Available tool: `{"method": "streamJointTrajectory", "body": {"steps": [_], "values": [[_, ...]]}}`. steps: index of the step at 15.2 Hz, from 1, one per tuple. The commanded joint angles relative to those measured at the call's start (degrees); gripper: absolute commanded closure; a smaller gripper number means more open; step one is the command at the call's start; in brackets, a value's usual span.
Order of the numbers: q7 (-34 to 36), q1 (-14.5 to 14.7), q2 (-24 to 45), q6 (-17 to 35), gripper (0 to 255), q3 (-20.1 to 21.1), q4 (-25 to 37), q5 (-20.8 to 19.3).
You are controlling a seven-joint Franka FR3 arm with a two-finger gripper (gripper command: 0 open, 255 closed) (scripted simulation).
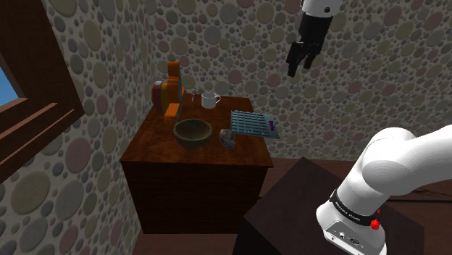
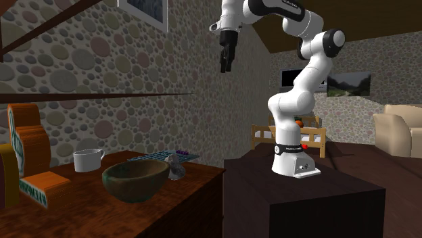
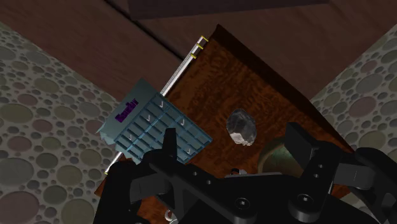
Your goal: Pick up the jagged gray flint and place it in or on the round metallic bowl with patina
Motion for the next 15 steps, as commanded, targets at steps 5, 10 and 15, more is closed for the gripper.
{"method": "streamJointTrajectory", "body": {"steps": [5, 10, 15], "values": [[-0.47, 0.55, 1.20, 9.77, 0, -0.81, -6.63, 0.11], [-1.11, 1.10, 5.11, 22.49, 0, -1.71, -13.02, 0.12], [-1.78, 1.55, 11.84, 35.67, 0, -2.45, -17.07, 0.03]]}}
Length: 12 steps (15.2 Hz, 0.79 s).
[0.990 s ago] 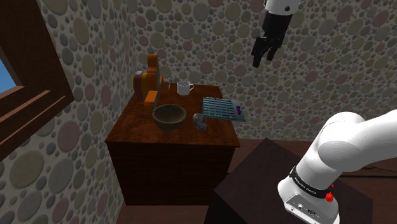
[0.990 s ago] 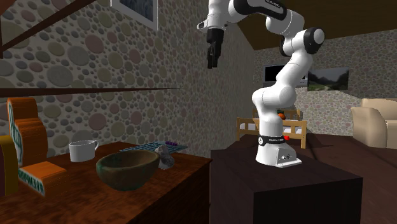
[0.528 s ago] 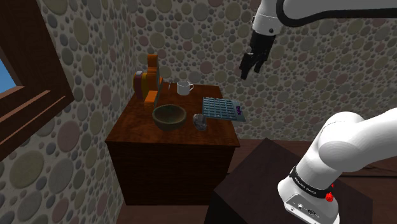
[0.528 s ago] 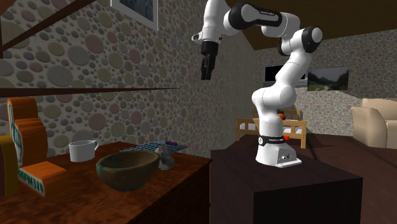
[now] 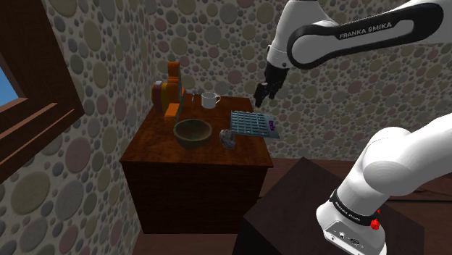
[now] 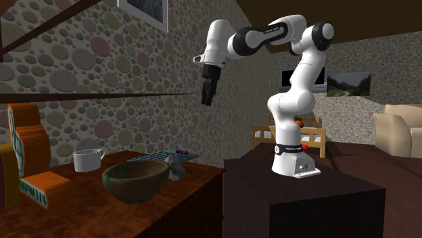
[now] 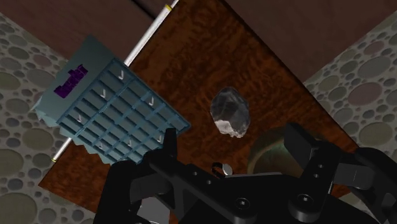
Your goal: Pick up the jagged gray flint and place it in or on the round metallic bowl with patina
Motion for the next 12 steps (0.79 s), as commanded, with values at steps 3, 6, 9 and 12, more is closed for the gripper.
{"method": "streamJointTrajectory", "body": {"steps": [3, 6, 9, 12], "values": [[-0.81, 0.25, 6.56, 10.97, 0, -0.69, -2.24, -0.14], [-1.26, 0.52, 12.67, 18.77, 0, -0.98, -2.48, -0.19], [-1.78, 0.81, 19.40, 26.20, 0, -1.19, -1.76, -0.18], [-2.40, 1.12, 26.53, 33.09, 0, -1.31, -0.10, -0.02]]}}
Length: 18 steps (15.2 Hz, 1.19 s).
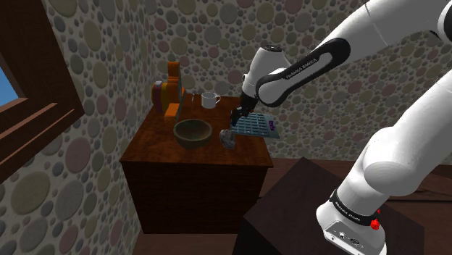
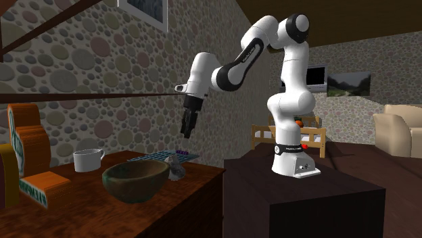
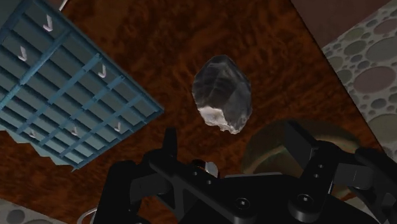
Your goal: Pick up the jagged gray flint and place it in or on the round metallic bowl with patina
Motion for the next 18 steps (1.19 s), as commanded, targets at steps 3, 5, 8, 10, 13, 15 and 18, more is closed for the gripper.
{"method": "streamJointTrajectory", "body": {"steps": [3, 5, 8, 10, 13, 15, 18], "values": [[-1.07, 0.38, 9.84, 8.69, 0, 0.03, 3.20, 0.48], [-1.75, 0.52, 14.73, 12.35, 0, 0.17, 5.36, 0.88], [-1.49, 0.44, 16.80, 13.82, 0, 0.16, 6.01, 0.53], [-1.22, 0.51, 18.64, 15.08, 0, 0.00, 6.59, 0.20], [-0.77, 0.70, 21.94, 17.22, 0, -0.36, 7.75, -0.34], [-0.77, 0.71, 21.94, 17.22, 0, -0.37, 7.74, -0.33], [-0.77, 0.71, 21.94, 17.22, 0, -0.37, 7.75, -0.33]]}}
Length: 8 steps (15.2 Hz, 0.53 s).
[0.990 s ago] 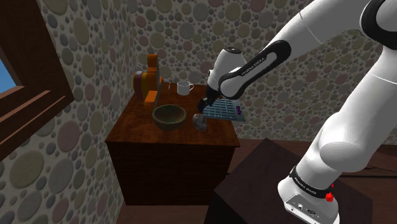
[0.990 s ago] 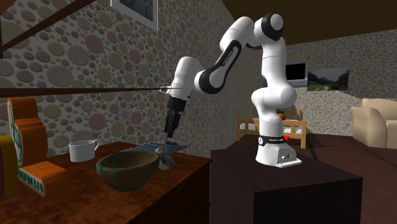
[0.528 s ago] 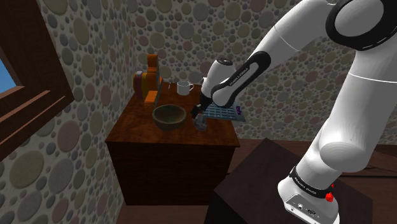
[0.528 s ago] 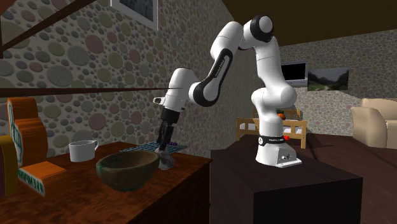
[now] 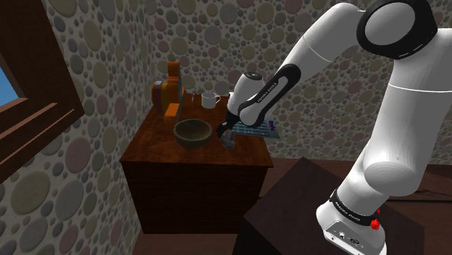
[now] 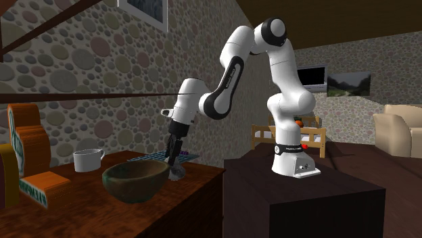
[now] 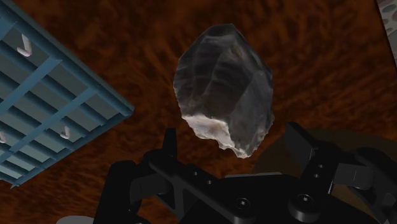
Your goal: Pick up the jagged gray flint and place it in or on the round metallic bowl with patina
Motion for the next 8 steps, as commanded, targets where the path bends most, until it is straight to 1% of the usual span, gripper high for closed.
{"method": "streamJointTrajectory", "body": {"steps": [1, 3, 4, 8], "values": [[0.01, 0.01, 0.05, 0.04, 0, -0.01, 0.02, -0.01], [0.01, 0.01, 0.04, 0.03, 0, -0.01, 0.01, -0.01], [0.01, 0.01, 0.04, 0.03, 255, -0.01, 0.01, -0.01], [0.09, 0.07, 0.02, -0.02, 255, -0.03, 0.04, -0.05]]}}
